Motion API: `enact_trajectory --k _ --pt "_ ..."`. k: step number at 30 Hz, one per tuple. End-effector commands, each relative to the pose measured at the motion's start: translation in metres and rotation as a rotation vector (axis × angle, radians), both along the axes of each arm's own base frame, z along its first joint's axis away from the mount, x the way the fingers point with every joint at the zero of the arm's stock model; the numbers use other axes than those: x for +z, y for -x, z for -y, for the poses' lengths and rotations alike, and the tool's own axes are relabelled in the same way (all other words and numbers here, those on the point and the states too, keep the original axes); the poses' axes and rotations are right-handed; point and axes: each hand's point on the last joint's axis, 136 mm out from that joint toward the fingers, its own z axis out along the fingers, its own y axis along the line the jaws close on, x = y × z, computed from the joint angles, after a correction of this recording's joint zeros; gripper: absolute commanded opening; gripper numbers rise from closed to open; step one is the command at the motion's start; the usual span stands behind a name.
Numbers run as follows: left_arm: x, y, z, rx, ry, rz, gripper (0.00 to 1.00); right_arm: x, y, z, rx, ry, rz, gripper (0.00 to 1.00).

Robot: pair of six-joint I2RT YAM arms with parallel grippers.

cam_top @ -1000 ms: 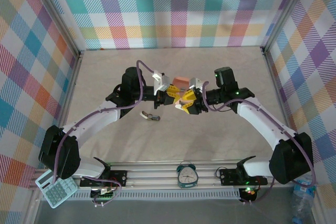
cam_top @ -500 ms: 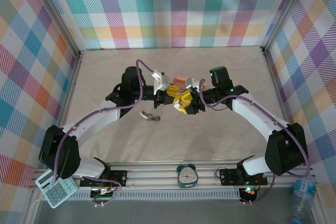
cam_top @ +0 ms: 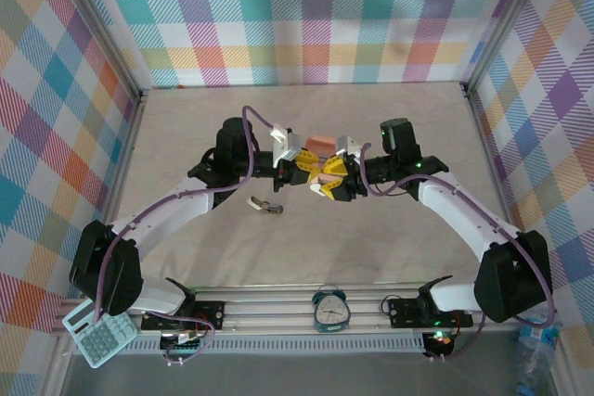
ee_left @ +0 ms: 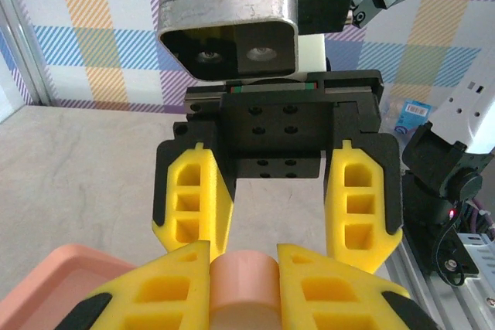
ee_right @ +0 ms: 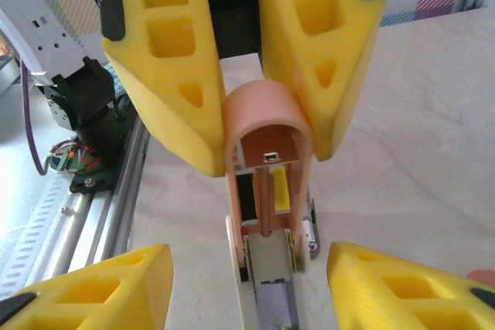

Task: Load the staples into the stapler

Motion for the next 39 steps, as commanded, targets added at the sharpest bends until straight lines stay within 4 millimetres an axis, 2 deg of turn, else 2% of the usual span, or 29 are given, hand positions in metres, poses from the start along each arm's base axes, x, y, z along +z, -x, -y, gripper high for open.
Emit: enact_trajectory --k 1,16,30,31,35,39 --pt "0.019 0.004 0.005 -0.044 0.034 0.054 0.0 0.003 0.003 0.001 0.021 -0.003 0.037 0.56" --pt "0.02 0.007 0.007 -0.058 0.038 0.055 0.0 0.002 0.007 -0.019 0.107 -0.039 0.004 0.53" --pt "0.021 0.007 0.006 -0.032 0.042 0.056 0.01 -0.004 0.004 -0.019 0.101 -0.03 -0.011 0.25" --pt "0.021 0.005 0.004 -0.012 0.042 0.05 0.07 -0.006 0.003 -0.019 0.086 -0.017 -0.005 0.24" --pt "0.017 -0.008 -0.006 0.125 0.045 0.004 0.43 -0.022 -0.008 -0.011 -0.016 0.078 0.01 0.21" --pt "0.013 -0.035 -0.029 0.359 0.068 -0.115 0.63 -0.042 -0.014 0.0 -0.084 0.202 0.026 0.21"
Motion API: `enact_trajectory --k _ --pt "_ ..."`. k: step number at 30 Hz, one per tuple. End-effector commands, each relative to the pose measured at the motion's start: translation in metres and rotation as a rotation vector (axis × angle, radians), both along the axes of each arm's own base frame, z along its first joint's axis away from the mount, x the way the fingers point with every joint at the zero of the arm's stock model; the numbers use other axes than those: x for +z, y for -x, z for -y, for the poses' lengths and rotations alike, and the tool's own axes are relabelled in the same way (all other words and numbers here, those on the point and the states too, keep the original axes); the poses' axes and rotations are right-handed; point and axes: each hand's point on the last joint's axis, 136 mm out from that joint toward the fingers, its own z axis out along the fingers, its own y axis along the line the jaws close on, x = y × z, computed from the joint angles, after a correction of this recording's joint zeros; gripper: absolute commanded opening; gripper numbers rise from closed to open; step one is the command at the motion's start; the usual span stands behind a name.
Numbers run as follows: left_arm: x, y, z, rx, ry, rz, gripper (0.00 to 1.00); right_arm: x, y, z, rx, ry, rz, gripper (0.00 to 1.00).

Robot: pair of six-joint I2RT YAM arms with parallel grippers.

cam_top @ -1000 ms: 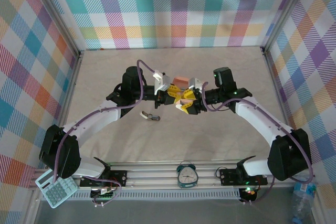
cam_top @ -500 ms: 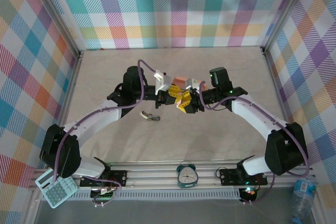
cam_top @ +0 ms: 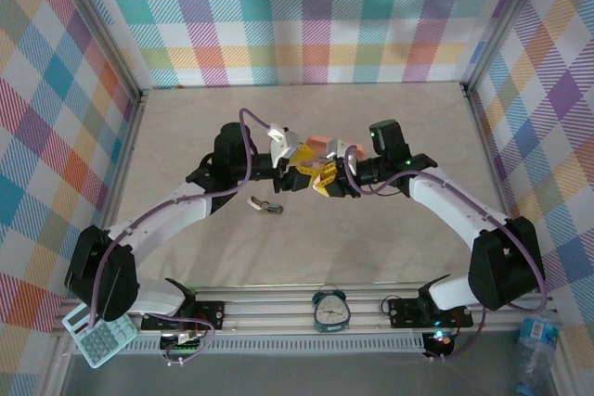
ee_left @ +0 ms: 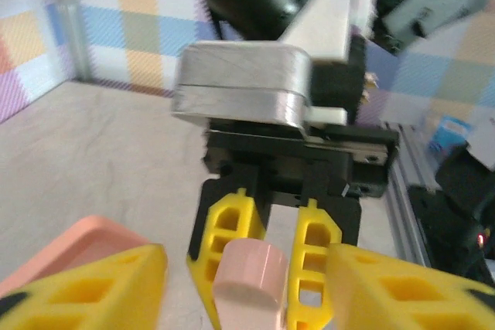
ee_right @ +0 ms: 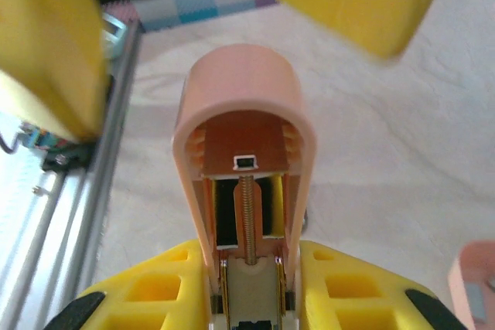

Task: Load the staples into the stapler

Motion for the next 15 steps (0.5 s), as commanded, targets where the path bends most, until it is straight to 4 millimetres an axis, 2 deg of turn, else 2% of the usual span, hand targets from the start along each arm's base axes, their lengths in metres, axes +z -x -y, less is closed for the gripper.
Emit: enact_trajectory --k 1,3,6,9,15 --pt "0.015 -0.028 -0.026 0.253 0.068 -0.072 0.67 -0.015 0.0 0.011 -0.045 0.127 0.05 0.21" --pt "0.009 -0.039 -0.043 0.353 0.074 -0.118 0.69 -0.03 -0.002 0.014 -0.059 0.208 0.075 0.21" --pt "-0.005 -0.063 -0.078 0.617 0.091 -0.224 0.86 -0.054 0.0 0.015 -0.045 0.329 0.101 0.21" --pt "-0.022 -0.078 -0.114 0.841 0.068 -0.318 0.92 -0.074 0.004 0.008 -0.01 0.414 0.117 0.21" --pt "-0.058 -0.09 -0.179 1.193 0.001 -0.48 0.92 -0.112 0.006 -0.01 0.057 0.55 0.141 0.21"
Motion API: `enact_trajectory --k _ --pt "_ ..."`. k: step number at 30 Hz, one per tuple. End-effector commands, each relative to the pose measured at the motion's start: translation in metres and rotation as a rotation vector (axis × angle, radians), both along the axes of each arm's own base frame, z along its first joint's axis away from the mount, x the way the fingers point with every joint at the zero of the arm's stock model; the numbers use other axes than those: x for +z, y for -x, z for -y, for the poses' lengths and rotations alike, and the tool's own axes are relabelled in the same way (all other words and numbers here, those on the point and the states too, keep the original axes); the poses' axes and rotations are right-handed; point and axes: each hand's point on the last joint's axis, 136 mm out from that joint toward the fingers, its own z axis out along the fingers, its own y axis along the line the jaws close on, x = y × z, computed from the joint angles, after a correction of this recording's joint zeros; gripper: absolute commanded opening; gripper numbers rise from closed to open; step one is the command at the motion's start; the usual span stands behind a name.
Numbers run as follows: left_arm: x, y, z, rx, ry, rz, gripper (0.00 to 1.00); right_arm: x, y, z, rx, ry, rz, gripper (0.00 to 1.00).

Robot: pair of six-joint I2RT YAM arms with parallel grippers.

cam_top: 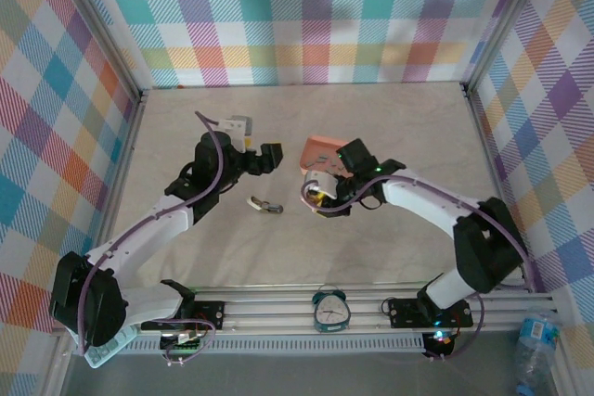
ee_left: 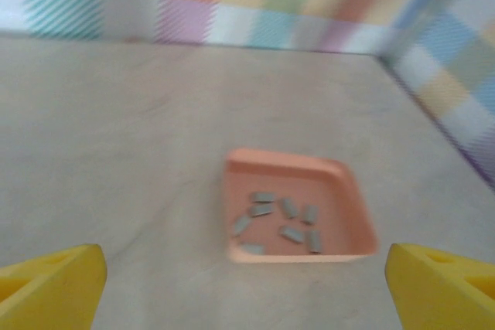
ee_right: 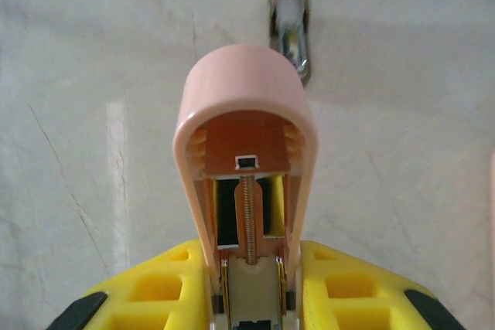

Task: Load the staples into the stapler

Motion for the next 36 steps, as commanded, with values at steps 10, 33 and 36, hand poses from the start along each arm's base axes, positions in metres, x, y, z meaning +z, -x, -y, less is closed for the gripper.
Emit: enact_trajectory --k 10,33,36 --pt "-0.035 -0.001 -0.067 0.346 -0.014 -0.19 0.92 -0.044 -0.019 -0.02 0.028 0.182 0.061 0.22" --pt "-0.043 -0.008 -0.062 0.335 -0.026 -0.222 0.91 -0.079 -0.02 -0.026 -0.009 0.214 -0.017 0.39" --pt "-0.043 -0.008 -0.061 0.331 -0.024 -0.223 0.91 -0.078 -0.018 -0.025 -0.01 0.209 -0.02 0.43"
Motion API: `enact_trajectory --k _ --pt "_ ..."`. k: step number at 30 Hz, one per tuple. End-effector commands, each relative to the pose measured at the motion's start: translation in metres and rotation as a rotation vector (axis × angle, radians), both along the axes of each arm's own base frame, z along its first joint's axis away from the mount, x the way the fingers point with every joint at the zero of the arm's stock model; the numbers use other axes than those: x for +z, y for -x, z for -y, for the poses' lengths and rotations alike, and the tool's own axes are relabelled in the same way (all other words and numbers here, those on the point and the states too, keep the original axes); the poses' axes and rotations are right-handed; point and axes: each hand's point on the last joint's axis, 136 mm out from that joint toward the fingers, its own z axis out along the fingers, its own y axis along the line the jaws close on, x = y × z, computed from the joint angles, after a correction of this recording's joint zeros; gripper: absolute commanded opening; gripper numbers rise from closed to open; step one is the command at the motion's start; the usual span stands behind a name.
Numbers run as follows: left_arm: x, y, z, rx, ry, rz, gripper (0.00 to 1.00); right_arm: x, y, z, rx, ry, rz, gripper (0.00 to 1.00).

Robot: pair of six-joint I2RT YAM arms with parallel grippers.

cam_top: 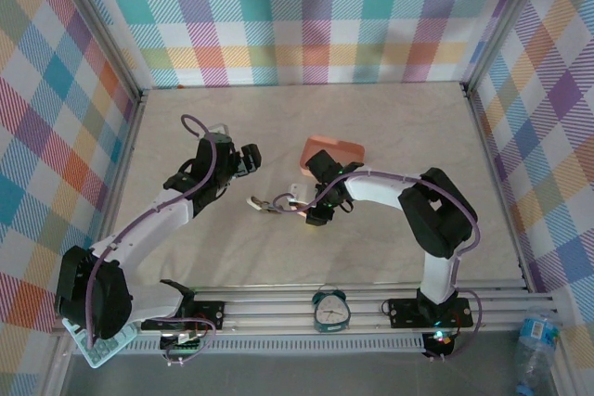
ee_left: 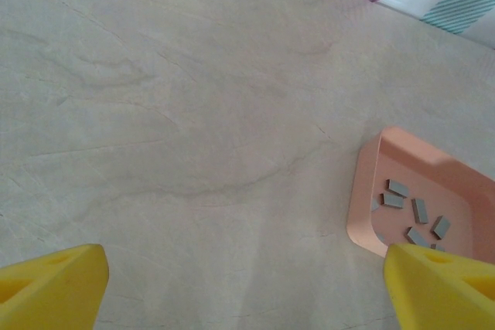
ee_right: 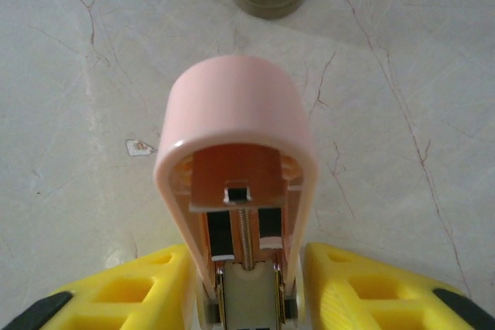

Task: Load the staples into the stapler

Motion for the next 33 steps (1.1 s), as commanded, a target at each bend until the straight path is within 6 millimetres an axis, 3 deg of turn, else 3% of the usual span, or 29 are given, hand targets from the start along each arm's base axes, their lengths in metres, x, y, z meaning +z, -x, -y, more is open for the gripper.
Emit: enact_trajectory --k 1,7,13,16,21,27,33 --pt "0.009 -0.005 -0.002 0.012 0.006 0.01 0.91 0.003 0.007 -0.006 0.008 -0.03 -0.022 0.44" --pt "0.01 -0.004 0.001 -0.006 0.011 0.008 0.91 0.027 0.011 -0.008 0.002 -0.098 -0.001 0.5" --pt "0.01 -0.01 0.019 -0.091 0.035 -0.016 0.88 0.07 0.012 0.0 -0.092 -0.212 -0.007 0.55" --pt "0.006 -0.019 0.035 -0.151 0.052 -0.05 0.87 0.096 -0.003 0.012 -0.254 -0.284 -0.043 0.58" --pt "-0.018 -0.04 0.068 -0.255 0.074 -0.157 0.86 0.128 -0.047 0.051 -0.668 -0.425 -0.209 0.6" --pt "-0.044 -0.067 0.112 -0.361 0.087 -0.248 0.86 0.134 -0.082 0.098 -1.037 -0.471 -0.395 0.59" --pt "-0.068 -0.095 0.15 -0.422 0.107 -0.307 0.84 0.13 -0.095 0.123 -1.186 -0.474 -0.463 0.59"
